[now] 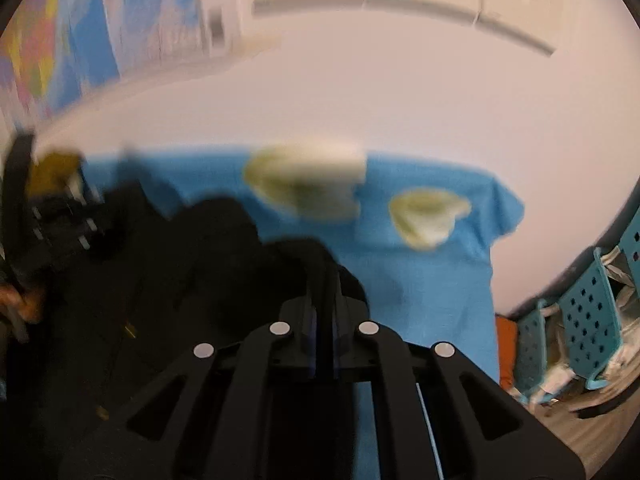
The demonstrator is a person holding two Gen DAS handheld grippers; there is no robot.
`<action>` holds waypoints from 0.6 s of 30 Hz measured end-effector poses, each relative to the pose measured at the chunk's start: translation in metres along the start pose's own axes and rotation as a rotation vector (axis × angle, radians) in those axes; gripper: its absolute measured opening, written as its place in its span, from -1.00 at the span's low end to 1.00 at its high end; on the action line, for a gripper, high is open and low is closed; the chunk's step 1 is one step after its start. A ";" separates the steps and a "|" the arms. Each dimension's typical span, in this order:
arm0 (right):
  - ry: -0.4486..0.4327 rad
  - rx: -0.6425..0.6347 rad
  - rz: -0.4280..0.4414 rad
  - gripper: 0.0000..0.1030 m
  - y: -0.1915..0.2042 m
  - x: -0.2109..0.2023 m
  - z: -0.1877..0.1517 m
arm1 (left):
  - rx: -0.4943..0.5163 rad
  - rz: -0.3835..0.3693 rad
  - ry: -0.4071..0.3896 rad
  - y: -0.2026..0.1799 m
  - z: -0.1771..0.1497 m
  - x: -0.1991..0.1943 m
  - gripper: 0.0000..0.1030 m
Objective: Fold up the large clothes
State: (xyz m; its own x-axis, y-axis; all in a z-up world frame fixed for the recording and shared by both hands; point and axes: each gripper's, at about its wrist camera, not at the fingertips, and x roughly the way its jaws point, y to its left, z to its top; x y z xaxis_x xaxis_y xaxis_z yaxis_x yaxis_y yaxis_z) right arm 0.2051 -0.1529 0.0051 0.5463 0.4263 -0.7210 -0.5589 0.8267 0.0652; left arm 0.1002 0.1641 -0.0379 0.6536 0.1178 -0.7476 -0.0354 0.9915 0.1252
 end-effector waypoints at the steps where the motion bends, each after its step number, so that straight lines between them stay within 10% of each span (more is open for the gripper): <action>1: -0.026 0.004 0.005 -0.92 0.001 -0.008 0.004 | -0.019 0.014 -0.026 0.004 0.007 -0.006 -0.56; 3: -0.049 -0.024 -0.016 -0.92 0.005 -0.015 0.011 | -0.057 0.045 -0.058 0.011 0.013 -0.012 -0.91; 7: 0.068 -0.043 -0.075 -0.81 0.004 0.021 -0.003 | -0.100 0.086 0.033 0.026 0.010 0.009 -0.90; 9: 0.122 -0.008 -0.078 -0.65 -0.004 0.033 -0.016 | -0.113 0.076 0.079 0.033 -0.003 0.018 -0.60; 11: 0.125 0.055 -0.048 0.01 -0.019 0.027 -0.029 | -0.139 0.046 0.078 0.045 -0.015 0.012 -0.26; 18: 0.115 0.158 0.169 0.27 -0.052 -0.062 -0.112 | -0.139 -0.044 -0.037 0.070 -0.049 -0.057 0.16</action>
State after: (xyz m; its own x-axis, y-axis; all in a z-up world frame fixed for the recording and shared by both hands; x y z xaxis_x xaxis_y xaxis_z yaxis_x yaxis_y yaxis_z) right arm 0.1303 -0.2634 -0.0305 0.3738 0.5260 -0.7640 -0.5266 0.7984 0.2921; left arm 0.0228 0.2294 -0.0184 0.6843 0.0743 -0.7254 -0.1087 0.9941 -0.0008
